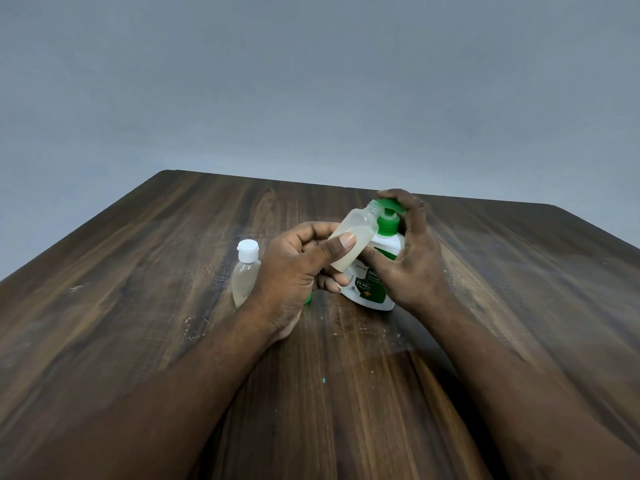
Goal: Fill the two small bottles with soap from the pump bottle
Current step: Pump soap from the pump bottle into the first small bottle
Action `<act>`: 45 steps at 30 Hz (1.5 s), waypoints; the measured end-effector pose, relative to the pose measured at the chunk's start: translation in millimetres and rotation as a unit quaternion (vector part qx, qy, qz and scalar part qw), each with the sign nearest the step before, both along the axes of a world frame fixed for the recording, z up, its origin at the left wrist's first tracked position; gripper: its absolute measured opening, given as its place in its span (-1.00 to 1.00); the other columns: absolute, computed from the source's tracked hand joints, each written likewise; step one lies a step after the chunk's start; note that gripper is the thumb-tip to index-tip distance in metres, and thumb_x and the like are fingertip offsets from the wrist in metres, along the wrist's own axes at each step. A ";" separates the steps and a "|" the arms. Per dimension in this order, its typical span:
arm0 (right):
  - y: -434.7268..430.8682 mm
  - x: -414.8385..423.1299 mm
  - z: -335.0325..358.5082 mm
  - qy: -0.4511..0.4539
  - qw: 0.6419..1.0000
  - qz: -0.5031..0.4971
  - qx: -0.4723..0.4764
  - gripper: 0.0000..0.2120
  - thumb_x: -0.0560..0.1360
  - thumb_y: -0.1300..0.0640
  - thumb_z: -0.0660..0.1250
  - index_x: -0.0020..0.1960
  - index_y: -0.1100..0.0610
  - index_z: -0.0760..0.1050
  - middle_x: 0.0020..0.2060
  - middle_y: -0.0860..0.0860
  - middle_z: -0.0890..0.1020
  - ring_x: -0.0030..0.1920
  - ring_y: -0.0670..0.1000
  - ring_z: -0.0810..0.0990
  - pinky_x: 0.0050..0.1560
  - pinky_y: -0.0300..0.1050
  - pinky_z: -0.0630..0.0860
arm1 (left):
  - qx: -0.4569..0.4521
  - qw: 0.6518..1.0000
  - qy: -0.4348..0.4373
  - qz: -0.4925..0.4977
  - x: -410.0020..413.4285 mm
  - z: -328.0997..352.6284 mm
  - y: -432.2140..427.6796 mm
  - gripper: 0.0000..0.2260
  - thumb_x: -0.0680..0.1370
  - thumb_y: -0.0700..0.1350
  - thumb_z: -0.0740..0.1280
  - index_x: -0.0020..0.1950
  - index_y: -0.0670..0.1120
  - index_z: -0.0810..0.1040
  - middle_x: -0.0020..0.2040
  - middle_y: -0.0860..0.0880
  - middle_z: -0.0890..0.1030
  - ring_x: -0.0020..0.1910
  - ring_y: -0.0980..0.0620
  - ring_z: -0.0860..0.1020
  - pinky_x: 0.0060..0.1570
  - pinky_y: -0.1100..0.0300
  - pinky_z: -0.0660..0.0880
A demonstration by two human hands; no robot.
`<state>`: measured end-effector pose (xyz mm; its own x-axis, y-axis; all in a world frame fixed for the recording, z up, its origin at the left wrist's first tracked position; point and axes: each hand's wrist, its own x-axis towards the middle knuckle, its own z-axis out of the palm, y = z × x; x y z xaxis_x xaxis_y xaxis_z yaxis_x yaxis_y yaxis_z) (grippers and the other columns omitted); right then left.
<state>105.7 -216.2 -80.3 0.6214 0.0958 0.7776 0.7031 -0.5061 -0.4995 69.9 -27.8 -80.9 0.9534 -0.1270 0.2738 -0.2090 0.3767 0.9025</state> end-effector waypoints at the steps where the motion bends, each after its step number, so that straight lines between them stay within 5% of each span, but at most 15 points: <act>1: 0.6 -0.6 0.2 0.001 1.000 0.003 0.002 -0.29 0.45 0.15 0.64 0.45 -0.05 0.34 0.17 -0.42 0.54 0.14 -0.16 0.66 0.08 -0.27 0.58 | -0.001 1.000 0.000 -0.001 0.1 0.4 -0.1 -0.57 0.41 0.03 0.53 0.20 -0.16 0.66 -0.06 -0.23 0.73 -0.36 -0.01 0.63 -0.42 0.28 0.57; 6: 0.2 -0.2 -0.1 0.004 1.000 0.011 0.008 -0.27 0.46 0.14 0.64 0.48 -0.05 0.31 0.19 -0.23 0.60 0.15 -0.12 0.67 0.07 -0.22 0.60 | -0.003 1.000 0.001 -0.003 -0.3 2.2 -0.2 -0.58 0.42 0.02 0.52 0.19 -0.16 0.66 -0.06 -0.24 0.73 -0.36 -0.01 0.63 -0.40 0.28 0.58; 10: 0.0 1.4 -1.2 -0.002 1.000 0.005 -0.004 -0.33 0.46 0.20 0.63 0.39 -0.06 0.32 0.14 -0.24 0.59 0.12 -0.22 0.65 0.05 -0.41 0.50 | 0.004 1.000 0.004 -0.006 -0.1 1.2 0.3 -0.55 0.40 0.03 0.53 0.20 -0.17 0.66 -0.06 -0.21 0.73 -0.37 -0.01 0.63 -0.41 0.28 0.58; 18: -2.1 2.6 -2.1 0.005 1.000 0.008 0.003 -0.25 0.45 0.14 0.64 0.49 0.01 0.31 0.17 -0.35 0.58 0.15 -0.20 0.65 0.06 -0.31 0.58 | 0.001 1.000 0.004 -0.008 -0.2 2.1 0.2 -0.58 0.43 0.02 0.51 0.21 -0.17 0.65 -0.05 -0.23 0.73 -0.35 -0.01 0.64 -0.40 0.28 0.58; 25: -2.8 4.9 -4.0 0.004 1.000 -0.003 -0.007 -0.35 0.44 0.18 0.63 0.38 -0.01 0.35 0.10 -0.52 0.51 0.07 -0.32 0.60 0.01 -0.45 0.49 | 0.006 1.000 0.006 -0.007 -0.9 1.0 0.6 -0.56 0.41 0.03 0.53 0.21 -0.17 0.66 -0.05 -0.22 0.74 -0.37 -0.01 0.64 -0.41 0.29 0.58; 29: -3.2 3.5 -3.7 0.001 1.000 -0.008 -0.005 -0.30 0.44 0.18 0.65 0.44 0.05 0.35 0.12 -0.34 0.58 0.10 -0.23 0.64 0.02 -0.41 0.52 | 0.003 1.000 0.003 -0.007 -0.8 1.5 0.2 -0.58 0.43 0.01 0.52 0.21 -0.18 0.65 -0.05 -0.23 0.73 -0.36 -0.01 0.64 -0.40 0.29 0.59; 33: -2.5 3.1 -2.6 0.001 1.000 0.001 -0.005 -0.26 0.44 0.15 0.65 0.48 0.03 0.32 0.15 -0.50 0.52 0.12 -0.20 0.65 0.04 -0.31 0.58 | -0.002 1.000 0.000 -0.010 -0.2 2.6 0.2 -0.58 0.44 0.00 0.51 0.22 -0.18 0.65 -0.04 -0.24 0.73 -0.36 -0.01 0.64 -0.40 0.29 0.59; 38: -2.7 4.1 -4.3 0.006 1.000 -0.002 -0.003 -0.34 0.44 0.20 0.64 0.41 0.07 0.37 0.14 -0.26 0.58 0.10 -0.16 0.66 0.05 -0.25 0.59 | 0.005 1.000 0.005 -0.007 0.3 0.9 1.8 -0.58 0.42 0.02 0.52 0.20 -0.17 0.66 -0.05 -0.22 0.74 -0.36 -0.02 0.63 -0.42 0.29 0.58; 45: -1.4 1.6 -2.7 0.008 1.000 -0.001 -0.004 -0.25 0.44 0.06 0.64 0.50 0.00 0.32 0.15 -0.39 0.58 0.12 -0.20 0.66 0.02 -0.33 0.57 | -0.002 1.000 0.001 -0.006 1.2 2.0 1.1 -0.58 0.44 0.01 0.51 0.22 -0.17 0.65 -0.04 -0.25 0.73 -0.35 -0.02 0.64 -0.39 0.28 0.59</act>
